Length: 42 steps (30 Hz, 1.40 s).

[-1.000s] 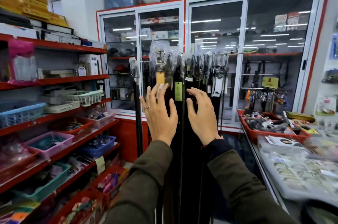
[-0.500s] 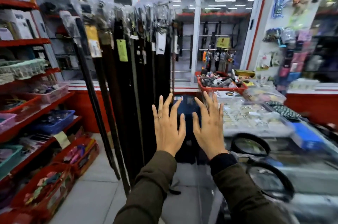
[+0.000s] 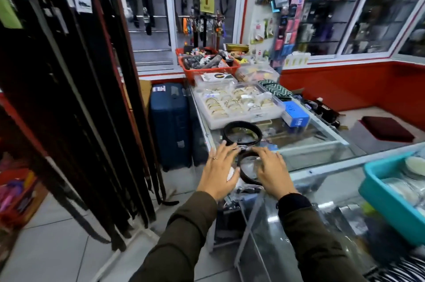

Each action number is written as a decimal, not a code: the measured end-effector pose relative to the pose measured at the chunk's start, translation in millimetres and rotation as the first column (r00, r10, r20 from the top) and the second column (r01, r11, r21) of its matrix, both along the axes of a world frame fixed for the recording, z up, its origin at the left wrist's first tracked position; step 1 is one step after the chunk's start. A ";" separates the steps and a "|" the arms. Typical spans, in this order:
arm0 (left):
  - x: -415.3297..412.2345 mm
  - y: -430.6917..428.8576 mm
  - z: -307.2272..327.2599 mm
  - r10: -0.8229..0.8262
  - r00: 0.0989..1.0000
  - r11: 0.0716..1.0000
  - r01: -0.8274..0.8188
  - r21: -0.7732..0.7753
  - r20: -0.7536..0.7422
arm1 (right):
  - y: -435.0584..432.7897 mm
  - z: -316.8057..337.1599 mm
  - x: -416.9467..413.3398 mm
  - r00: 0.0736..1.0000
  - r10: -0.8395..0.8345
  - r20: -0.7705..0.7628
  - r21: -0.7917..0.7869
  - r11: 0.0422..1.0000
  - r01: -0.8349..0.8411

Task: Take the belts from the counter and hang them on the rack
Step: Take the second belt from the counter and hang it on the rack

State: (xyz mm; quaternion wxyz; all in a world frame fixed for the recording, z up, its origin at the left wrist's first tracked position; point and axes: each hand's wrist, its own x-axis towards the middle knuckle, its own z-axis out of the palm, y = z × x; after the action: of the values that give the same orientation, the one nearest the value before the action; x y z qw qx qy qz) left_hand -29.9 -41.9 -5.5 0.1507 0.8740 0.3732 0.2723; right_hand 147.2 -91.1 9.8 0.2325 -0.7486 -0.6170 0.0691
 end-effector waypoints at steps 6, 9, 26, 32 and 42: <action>27.1 3.1 -21.4 -0.237 0.879 0.966 0.169 -0.195 -0.414 | -12.7 -19.1 24.8 0.995 0.093 0.045 -0.399 0.914 -0.067; 32.8 1.8 -25.7 -0.228 0.867 0.968 0.153 -0.198 -0.444 | -15.2 -20.7 21.8 0.997 0.078 0.017 -0.368 0.927 -0.066; -45.8 -1.8 15.1 -0.002 0.996 0.981 0.018 -0.191 0.088 | -3.0 25.2 -19.8 0.916 0.212 -0.341 -0.189 0.939 -0.287; -97.2 -13.2 26.5 0.451 0.706 0.851 -0.157 -0.501 0.546 | 6.2 42.8 -75.5 0.701 0.278 -0.657 0.006 0.932 -0.363; -171.1 -43.2 66.6 0.529 0.396 0.823 -0.026 -0.567 0.750 | 23.2 71.3 -172.6 0.414 0.427 -0.804 0.217 0.859 -0.464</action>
State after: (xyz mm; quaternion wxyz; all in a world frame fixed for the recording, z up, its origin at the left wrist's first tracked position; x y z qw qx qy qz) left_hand -201.0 -85.1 61.1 0.4786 0.4558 0.4375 0.6098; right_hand -25.4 -67.8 81.1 0.4536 -0.4380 -0.6058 0.4851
